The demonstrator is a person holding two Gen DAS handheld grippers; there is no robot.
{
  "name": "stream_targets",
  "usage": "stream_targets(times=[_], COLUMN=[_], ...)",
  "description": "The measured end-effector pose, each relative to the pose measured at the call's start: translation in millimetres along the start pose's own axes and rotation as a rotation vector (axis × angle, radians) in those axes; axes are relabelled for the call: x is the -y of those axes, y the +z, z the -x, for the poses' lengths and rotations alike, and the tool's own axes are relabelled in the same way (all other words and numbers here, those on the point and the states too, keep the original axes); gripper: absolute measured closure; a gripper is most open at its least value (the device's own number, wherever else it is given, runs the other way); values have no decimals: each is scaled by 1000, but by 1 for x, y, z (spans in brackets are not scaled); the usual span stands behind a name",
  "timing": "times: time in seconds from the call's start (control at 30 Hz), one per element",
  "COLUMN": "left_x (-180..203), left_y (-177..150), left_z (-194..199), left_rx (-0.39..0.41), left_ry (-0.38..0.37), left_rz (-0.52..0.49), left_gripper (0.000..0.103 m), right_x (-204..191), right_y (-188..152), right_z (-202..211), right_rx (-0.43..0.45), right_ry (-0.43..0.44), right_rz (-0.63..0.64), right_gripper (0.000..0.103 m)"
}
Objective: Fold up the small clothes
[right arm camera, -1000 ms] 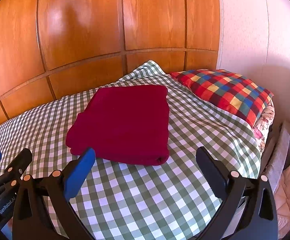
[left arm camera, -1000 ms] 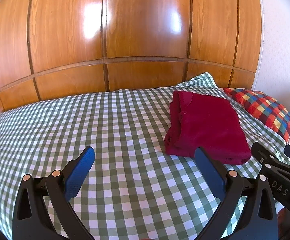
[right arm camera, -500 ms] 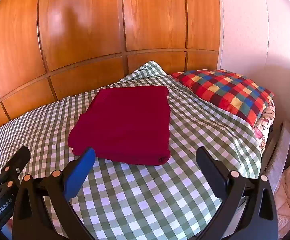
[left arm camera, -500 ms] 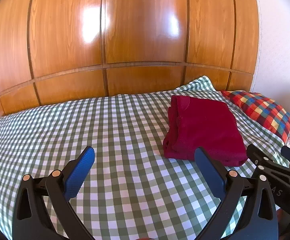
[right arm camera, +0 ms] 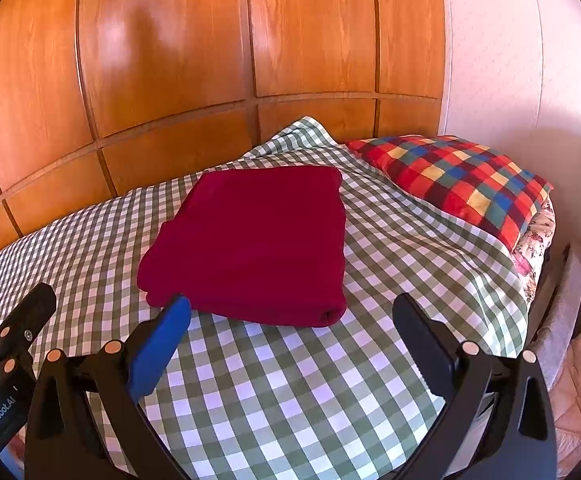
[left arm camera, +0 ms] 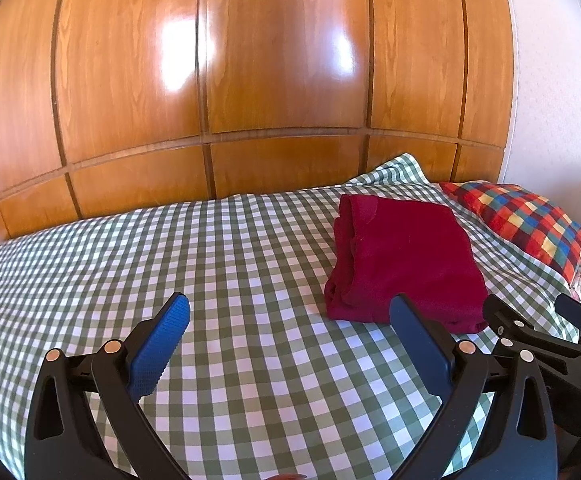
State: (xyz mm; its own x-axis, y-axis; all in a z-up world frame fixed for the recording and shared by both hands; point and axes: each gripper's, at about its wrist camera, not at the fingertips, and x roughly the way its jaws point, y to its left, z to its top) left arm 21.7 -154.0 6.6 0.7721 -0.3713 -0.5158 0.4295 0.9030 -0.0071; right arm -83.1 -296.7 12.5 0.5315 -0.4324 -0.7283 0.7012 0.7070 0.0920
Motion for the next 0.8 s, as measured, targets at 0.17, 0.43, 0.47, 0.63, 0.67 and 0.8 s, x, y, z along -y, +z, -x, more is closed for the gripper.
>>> stream_targets(times=[0.17, 0.43, 0.47, 0.63, 0.67, 0.8], left_x=[0, -1, -1, -2, -3, -4], left_y=[0, -3, -4, -4, -4, -5], left_z=[-1, -5, -5, -9, -10, -14], left_rx=[-3, -9, -9, -30, -34, -55], left_ry=[2, -1, 2, -5, -4, -10], left_rz=[2, -3, -6, 4, 5, 10], left_gripper=[4, 4, 4, 4, 4, 4], right_x=[0, 1, 1, 1, 2, 7], right_y=[-1, -3, -3, -3, -3, 0], right_z=[-3, -6, -6, -6, -7, -8], right_rx=[-9, -20, -22, -18, -16, -13], right_ry=[1, 0, 0, 4, 4, -2], right_rz=[-1, 2, 1, -2, -2, -19], right_gripper=[2, 2, 2, 2, 2, 2])
